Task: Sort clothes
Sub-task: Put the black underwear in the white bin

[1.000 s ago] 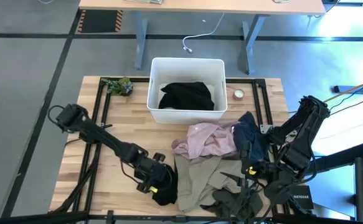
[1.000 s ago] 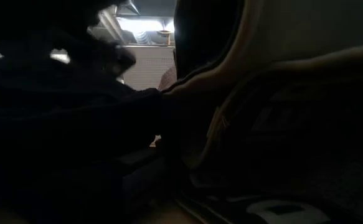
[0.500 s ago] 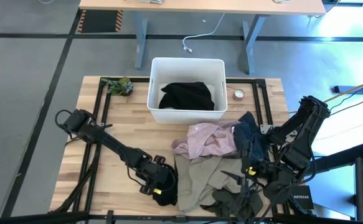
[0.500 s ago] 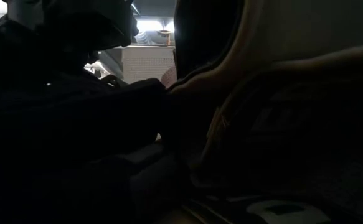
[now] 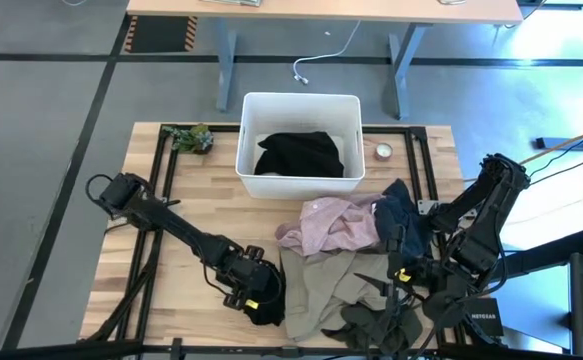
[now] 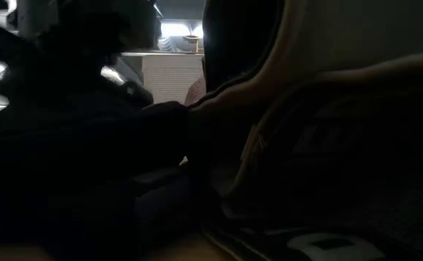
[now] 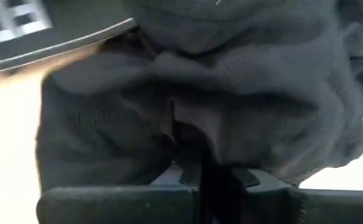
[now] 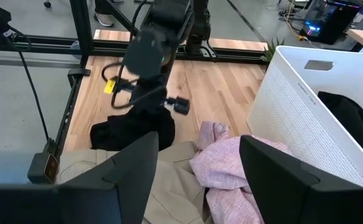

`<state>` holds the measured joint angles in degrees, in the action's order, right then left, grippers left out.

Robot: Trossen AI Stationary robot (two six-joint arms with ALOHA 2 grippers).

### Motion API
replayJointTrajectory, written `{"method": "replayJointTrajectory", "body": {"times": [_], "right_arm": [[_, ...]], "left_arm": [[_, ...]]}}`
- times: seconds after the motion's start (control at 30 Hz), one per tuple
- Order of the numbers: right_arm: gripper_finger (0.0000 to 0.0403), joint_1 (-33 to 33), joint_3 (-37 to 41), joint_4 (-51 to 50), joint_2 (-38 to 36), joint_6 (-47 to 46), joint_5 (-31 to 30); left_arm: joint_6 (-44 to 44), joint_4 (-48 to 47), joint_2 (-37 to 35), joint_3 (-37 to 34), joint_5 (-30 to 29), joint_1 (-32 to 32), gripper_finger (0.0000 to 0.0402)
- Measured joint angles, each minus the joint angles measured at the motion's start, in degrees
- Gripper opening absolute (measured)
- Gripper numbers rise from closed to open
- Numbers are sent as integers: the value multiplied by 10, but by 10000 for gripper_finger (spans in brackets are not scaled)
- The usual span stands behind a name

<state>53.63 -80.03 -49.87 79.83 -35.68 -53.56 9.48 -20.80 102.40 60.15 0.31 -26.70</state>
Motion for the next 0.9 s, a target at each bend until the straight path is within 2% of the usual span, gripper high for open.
{"method": "replayJointTrajectory", "body": {"times": [0.2,0.33,0.47,0.73,0.9], "right_arm": [[243,0,0,0,0,0,0],[243,0,0,0,0,1,0],[243,0,0,0,0,1,-4],[243,0,0,0,0,2,-4],[243,0,0,0,0,2,-4]], "left_arm": [[-16,-31,-88,25,-23,0,6],[-58,-35,-158,43,-54,4,4],[-112,-20,-225,56,-121,12,7],[-263,104,-324,64,-211,71,5],[-348,197,-342,64,-219,135,10]]}}
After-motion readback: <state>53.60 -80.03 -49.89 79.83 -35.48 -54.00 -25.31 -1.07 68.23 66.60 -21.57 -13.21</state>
